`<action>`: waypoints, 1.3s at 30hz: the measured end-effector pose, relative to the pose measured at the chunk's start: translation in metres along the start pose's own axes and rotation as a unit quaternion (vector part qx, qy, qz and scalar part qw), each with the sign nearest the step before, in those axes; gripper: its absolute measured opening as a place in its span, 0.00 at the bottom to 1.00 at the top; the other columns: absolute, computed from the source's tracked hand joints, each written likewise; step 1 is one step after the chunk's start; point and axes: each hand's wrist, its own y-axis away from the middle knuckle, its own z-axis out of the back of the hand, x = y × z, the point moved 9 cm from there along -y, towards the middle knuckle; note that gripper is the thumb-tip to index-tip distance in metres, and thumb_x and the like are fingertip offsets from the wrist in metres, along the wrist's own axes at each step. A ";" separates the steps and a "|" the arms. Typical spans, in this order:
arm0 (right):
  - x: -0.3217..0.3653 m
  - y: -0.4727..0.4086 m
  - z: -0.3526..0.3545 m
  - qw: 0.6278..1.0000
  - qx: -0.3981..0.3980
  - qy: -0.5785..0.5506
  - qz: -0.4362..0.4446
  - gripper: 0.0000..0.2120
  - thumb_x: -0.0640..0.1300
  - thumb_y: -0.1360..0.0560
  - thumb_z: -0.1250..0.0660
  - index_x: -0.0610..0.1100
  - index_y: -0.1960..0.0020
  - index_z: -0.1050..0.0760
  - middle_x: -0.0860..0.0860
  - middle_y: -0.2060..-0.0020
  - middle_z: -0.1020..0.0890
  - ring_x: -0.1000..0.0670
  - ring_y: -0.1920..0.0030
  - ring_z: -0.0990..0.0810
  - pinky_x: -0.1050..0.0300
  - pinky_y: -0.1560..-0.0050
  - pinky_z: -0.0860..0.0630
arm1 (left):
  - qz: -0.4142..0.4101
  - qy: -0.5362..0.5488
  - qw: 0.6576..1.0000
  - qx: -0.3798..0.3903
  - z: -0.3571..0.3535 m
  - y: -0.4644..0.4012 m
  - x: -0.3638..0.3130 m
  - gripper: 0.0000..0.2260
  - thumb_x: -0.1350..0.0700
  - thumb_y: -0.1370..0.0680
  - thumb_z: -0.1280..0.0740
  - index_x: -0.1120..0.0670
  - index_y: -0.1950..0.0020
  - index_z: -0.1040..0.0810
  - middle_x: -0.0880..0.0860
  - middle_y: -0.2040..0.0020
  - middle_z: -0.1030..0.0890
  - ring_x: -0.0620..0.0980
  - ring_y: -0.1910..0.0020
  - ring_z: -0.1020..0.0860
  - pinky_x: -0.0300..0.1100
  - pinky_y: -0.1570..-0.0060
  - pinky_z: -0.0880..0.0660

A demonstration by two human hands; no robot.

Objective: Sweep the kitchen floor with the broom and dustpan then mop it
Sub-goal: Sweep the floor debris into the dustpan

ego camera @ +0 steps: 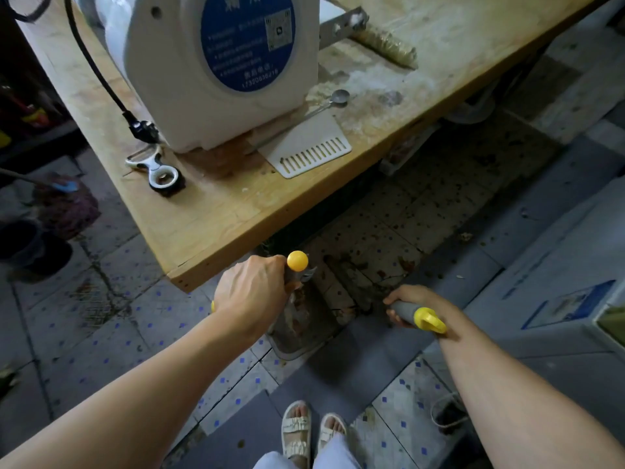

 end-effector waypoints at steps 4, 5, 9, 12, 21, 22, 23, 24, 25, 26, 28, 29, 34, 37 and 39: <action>0.002 0.004 -0.043 0.995 0.062 -0.056 -0.048 0.08 0.36 0.22 0.42 0.38 0.60 0.35 0.43 0.68 0.31 0.50 0.85 0.28 0.67 0.85 0.33 | 0.002 0.001 1.000 -0.001 -0.001 0.003 0.010 0.09 0.46 0.21 0.40 0.49 0.56 0.30 0.47 0.69 0.32 0.51 0.66 0.28 0.42 0.68 0.36; 0.002 0.005 -0.054 0.994 0.076 -0.063 -0.056 0.08 0.36 0.21 0.42 0.38 0.59 0.35 0.44 0.68 0.31 0.50 0.85 0.28 0.67 0.85 0.33 | 0.001 0.000 1.000 -0.001 -0.001 0.003 0.011 0.09 0.46 0.21 0.40 0.49 0.56 0.31 0.47 0.69 0.33 0.51 0.66 0.29 0.41 0.69 0.36; 0.012 -0.003 -0.082 0.991 0.098 -0.076 -0.055 0.09 0.37 0.21 0.42 0.38 0.59 0.35 0.44 0.68 0.31 0.51 0.85 0.27 0.66 0.85 0.32 | 0.004 -0.005 1.000 0.003 -0.002 -0.002 0.014 0.08 0.45 0.21 0.40 0.49 0.54 0.29 0.47 0.68 0.32 0.51 0.66 0.29 0.41 0.69 0.37; 0.023 -0.021 -0.086 0.991 0.101 -0.077 -0.043 0.07 0.38 0.21 0.42 0.38 0.58 0.35 0.44 0.68 0.30 0.51 0.84 0.27 0.65 0.84 0.30 | 0.011 -0.019 1.000 0.005 -0.004 -0.010 0.012 0.09 0.45 0.20 0.41 0.49 0.52 0.27 0.47 0.66 0.30 0.51 0.66 0.29 0.41 0.68 0.36; 0.058 -0.084 -0.031 0.987 0.099 -0.127 -0.018 0.02 0.38 0.21 0.42 0.39 0.52 0.33 0.43 0.65 0.28 0.51 0.82 0.25 0.65 0.83 0.30 | 0.043 -0.046 0.997 0.039 -0.009 -0.056 -0.025 0.05 0.49 0.20 0.40 0.49 0.53 0.30 0.47 0.66 0.30 0.51 0.65 0.27 0.42 0.68 0.34; 0.065 -0.089 -0.021 0.984 0.105 -0.138 -0.028 0.03 0.38 0.21 0.43 0.39 0.50 0.33 0.42 0.66 0.27 0.50 0.82 0.25 0.65 0.83 0.29 | 0.048 -0.045 0.997 0.041 -0.009 -0.063 -0.033 0.05 0.49 0.20 0.40 0.49 0.54 0.31 0.47 0.67 0.31 0.50 0.65 0.28 0.42 0.68 0.34; 0.071 -0.094 -0.010 0.982 0.114 -0.146 -0.039 0.04 0.39 0.20 0.43 0.37 0.51 0.34 0.41 0.69 0.26 0.50 0.83 0.25 0.65 0.83 0.30 | 0.050 -0.044 0.997 0.043 -0.009 -0.070 -0.040 0.05 0.49 0.20 0.39 0.49 0.54 0.31 0.47 0.67 0.30 0.51 0.65 0.28 0.42 0.68 0.34; 0.076 -0.098 0.001 0.978 0.125 -0.157 -0.052 0.07 0.40 0.20 0.44 0.36 0.53 0.34 0.41 0.73 0.25 0.49 0.84 0.26 0.65 0.84 0.30 | 0.048 -0.045 0.997 0.043 -0.007 -0.077 -0.048 0.05 0.49 0.20 0.39 0.49 0.52 0.30 0.47 0.66 0.28 0.51 0.65 0.27 0.42 0.68 0.34; 0.082 -0.098 0.013 0.974 0.136 -0.171 -0.067 0.11 0.41 0.19 0.45 0.35 0.56 0.33 0.41 0.77 0.26 0.49 0.85 0.27 0.66 0.84 0.30 | 0.042 -0.048 0.997 0.043 -0.005 -0.084 -0.058 0.05 0.48 0.20 0.40 0.49 0.50 0.29 0.48 0.63 0.25 0.51 0.63 0.26 0.42 0.67 0.32; 0.088 -0.099 0.028 0.970 0.138 -0.185 -0.072 0.13 0.42 0.19 0.46 0.35 0.58 0.33 0.41 0.79 0.26 0.49 0.85 0.27 0.67 0.84 0.31 | 0.034 -0.053 0.997 0.042 -0.004 -0.092 -0.069 0.07 0.47 0.20 0.40 0.49 0.48 0.28 0.49 0.60 0.22 0.51 0.61 0.23 0.42 0.66 0.31; 0.099 -0.104 0.059 0.968 0.128 -0.205 -0.063 0.12 0.41 0.19 0.46 0.35 0.58 0.33 0.41 0.78 0.26 0.50 0.85 0.27 0.67 0.85 0.31 | 0.024 -0.058 0.997 0.038 0.000 -0.105 -0.088 0.10 0.45 0.20 0.40 0.49 0.46 0.28 0.50 0.55 0.21 0.52 0.58 0.22 0.42 0.65 0.29; 0.105 -0.107 0.075 0.968 0.123 -0.212 -0.055 0.11 0.40 0.19 0.46 0.35 0.57 0.33 0.41 0.77 0.26 0.50 0.85 0.27 0.67 0.85 0.31 | 0.021 -0.059 0.997 0.036 0.001 -0.113 -0.098 0.10 0.44 0.20 0.40 0.49 0.46 0.28 0.51 0.55 0.21 0.52 0.57 0.22 0.43 0.65 0.30; 0.128 -0.118 0.141 0.968 0.104 -0.221 -0.050 0.13 0.41 0.18 0.47 0.35 0.58 0.33 0.42 0.81 0.27 0.52 0.85 0.28 0.68 0.84 0.32 | 0.020 -0.040 0.999 0.019 0.003 -0.144 -0.135 0.08 0.46 0.22 0.35 0.49 0.49 0.27 0.50 0.61 0.24 0.52 0.64 0.25 0.44 0.66 0.28; 0.141 -0.124 0.170 0.972 0.091 -0.215 -0.041 0.12 0.40 0.18 0.47 0.35 0.57 0.34 0.42 0.71 0.29 0.51 0.83 0.28 0.68 0.84 0.31 | 0.023 -0.035 0.999 0.022 0.001 -0.161 -0.154 0.08 0.46 0.21 0.37 0.49 0.48 0.27 0.49 0.62 0.27 0.51 0.66 0.29 0.43 0.66 0.29; 0.148 -0.134 0.184 0.975 0.071 -0.209 -0.028 0.08 0.39 0.18 0.47 0.37 0.55 0.36 0.42 0.65 0.31 0.50 0.80 0.27 0.67 0.84 0.31 | 0.018 -0.031 0.999 0.026 0.000 -0.170 -0.166 0.09 0.45 0.21 0.38 0.49 0.47 0.26 0.49 0.62 0.27 0.51 0.66 0.29 0.44 0.65 0.28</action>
